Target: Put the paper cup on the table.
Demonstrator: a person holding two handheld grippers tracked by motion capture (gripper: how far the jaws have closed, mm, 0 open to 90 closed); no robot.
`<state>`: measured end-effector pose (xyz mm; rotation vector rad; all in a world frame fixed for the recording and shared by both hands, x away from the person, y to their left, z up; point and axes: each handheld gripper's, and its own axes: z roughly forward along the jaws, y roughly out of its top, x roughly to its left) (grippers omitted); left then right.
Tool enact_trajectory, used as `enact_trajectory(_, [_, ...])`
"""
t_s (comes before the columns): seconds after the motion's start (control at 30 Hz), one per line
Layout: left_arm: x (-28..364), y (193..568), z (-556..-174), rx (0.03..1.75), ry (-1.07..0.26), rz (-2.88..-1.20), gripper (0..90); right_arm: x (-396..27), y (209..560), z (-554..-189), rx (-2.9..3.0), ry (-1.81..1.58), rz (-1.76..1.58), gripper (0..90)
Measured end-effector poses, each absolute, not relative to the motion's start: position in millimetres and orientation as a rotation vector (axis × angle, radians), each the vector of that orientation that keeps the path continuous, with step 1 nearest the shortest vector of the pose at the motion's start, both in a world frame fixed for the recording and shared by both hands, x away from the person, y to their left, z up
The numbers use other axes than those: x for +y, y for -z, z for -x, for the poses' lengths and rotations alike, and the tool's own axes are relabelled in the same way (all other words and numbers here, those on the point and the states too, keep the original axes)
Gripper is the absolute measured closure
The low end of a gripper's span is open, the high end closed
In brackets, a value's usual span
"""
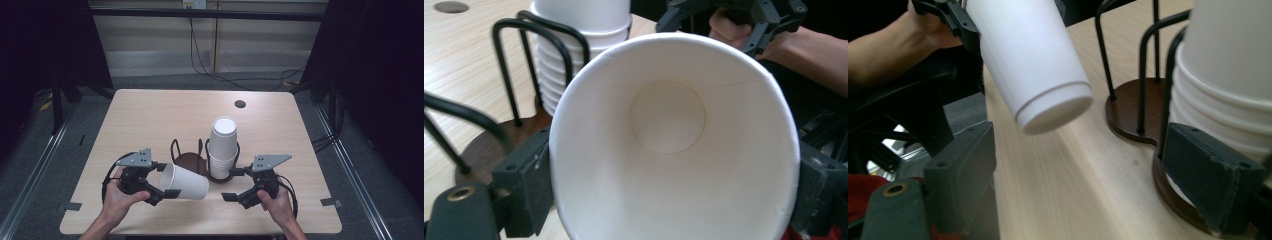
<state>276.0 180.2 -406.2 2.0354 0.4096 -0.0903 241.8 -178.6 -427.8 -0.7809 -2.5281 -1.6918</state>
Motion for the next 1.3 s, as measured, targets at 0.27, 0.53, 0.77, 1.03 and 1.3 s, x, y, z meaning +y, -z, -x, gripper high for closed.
enact_trajectory(0.27, [192,413,-278,0.469,0.084,-2.088,11.6,-183,431,-242,-2.535,1.688,0.817,14.3])
enact_trajectory(0.53, [219,406,-285,0.550,0.042,-2.083,11.1,-184,434,-243,-2.544,1.662,0.823,14.5])
enact_trajectory(0.77, [240,399,-296,0.628,-0.028,-2.116,11.1,-183,434,-243,-2.560,1.657,0.820,14.6])
enact_trajectory(1.03, [258,394,-309,0.704,-0.091,-2.181,11.1,-185,435,-244,-2.564,1.658,0.841,14.5])
enact_trajectory(1.3, [264,384,-319,0.706,-0.161,-2.276,11.0,-185,435,-244,-2.560,1.650,0.834,14.5])
